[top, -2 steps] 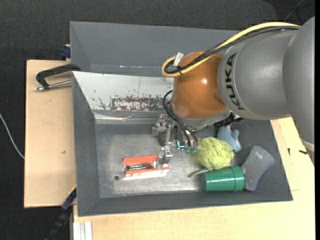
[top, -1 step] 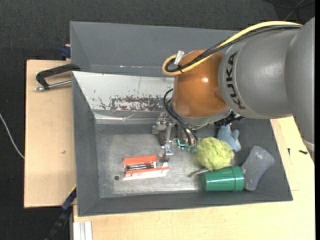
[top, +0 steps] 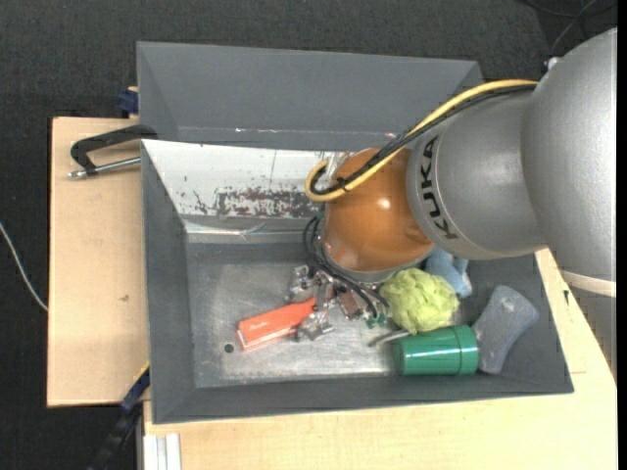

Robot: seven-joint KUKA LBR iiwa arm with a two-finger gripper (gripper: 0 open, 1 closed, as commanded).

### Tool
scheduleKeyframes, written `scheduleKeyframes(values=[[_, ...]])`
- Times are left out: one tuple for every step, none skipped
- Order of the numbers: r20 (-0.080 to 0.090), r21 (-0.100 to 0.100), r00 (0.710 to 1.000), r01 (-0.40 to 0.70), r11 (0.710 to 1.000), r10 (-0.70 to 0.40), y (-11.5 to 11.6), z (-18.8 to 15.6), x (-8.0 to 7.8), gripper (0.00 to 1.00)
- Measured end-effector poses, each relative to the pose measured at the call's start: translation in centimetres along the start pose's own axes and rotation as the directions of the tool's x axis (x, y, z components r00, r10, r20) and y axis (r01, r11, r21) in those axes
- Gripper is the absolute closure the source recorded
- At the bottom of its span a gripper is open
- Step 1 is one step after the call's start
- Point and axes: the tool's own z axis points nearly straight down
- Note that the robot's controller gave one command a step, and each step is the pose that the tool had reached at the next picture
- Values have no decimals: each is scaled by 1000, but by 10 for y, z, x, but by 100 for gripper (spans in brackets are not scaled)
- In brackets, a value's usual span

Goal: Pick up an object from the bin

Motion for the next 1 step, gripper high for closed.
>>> scheduleKeyframes(values=[[0, 0, 1000, 0, 1000, 0, 0, 0, 0, 100]])
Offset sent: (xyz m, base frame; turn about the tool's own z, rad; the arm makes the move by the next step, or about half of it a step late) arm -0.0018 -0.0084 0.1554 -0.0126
